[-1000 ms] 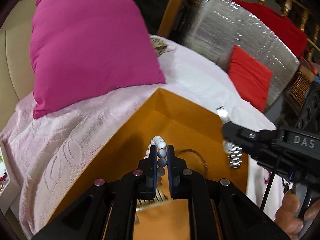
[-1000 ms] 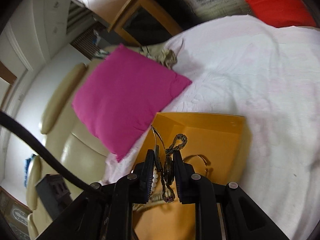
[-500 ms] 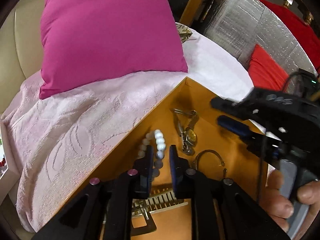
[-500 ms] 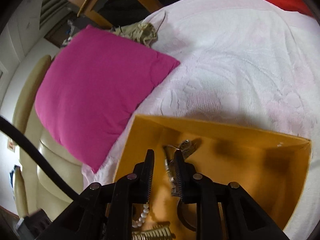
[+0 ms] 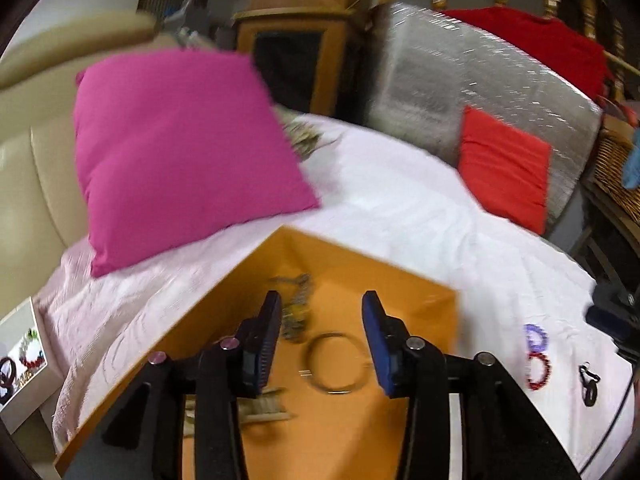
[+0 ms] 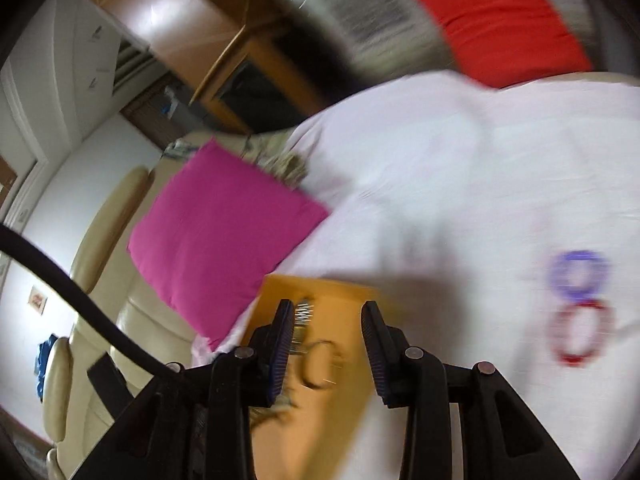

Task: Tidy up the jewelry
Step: 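Open the left gripper to drop the pearl bracelet into the box, then grasp the black hair tie with the right gripper while the left gripper moves toward the red bead bracelet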

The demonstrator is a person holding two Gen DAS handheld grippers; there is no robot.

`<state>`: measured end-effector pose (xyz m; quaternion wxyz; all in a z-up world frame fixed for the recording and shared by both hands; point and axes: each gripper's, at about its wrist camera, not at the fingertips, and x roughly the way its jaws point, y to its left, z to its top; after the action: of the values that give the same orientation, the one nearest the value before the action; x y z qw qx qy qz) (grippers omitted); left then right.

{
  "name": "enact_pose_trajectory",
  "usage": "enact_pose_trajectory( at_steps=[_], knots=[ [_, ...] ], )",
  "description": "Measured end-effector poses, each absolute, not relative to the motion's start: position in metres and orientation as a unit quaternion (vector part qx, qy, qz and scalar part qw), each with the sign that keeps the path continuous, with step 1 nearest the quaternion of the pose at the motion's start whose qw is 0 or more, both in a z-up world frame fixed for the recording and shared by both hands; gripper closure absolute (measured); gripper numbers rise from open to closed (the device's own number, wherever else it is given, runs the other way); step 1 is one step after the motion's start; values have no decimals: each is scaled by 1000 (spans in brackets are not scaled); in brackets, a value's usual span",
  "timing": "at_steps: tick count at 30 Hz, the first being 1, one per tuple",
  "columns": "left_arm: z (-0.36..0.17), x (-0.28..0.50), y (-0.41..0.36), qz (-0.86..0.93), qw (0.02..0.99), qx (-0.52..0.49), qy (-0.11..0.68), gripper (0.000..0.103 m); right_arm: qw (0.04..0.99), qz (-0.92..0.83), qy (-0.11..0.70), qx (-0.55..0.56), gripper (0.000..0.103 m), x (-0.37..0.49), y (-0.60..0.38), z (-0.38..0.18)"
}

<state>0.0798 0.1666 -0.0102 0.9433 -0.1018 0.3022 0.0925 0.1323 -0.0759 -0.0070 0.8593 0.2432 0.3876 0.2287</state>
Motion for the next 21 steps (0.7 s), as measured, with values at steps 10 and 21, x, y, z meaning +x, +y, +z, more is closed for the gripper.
enact_pose_trajectory(
  at_steps=[10,21],
  knots=[
    [-8,80,40,-29,961,-5,276,49,861,88,352,357,65,60,-285,-43],
    [-47,103,-30,-145,925,16,350,50,820,22,378,430,65,88,-350,-115]
  ],
)
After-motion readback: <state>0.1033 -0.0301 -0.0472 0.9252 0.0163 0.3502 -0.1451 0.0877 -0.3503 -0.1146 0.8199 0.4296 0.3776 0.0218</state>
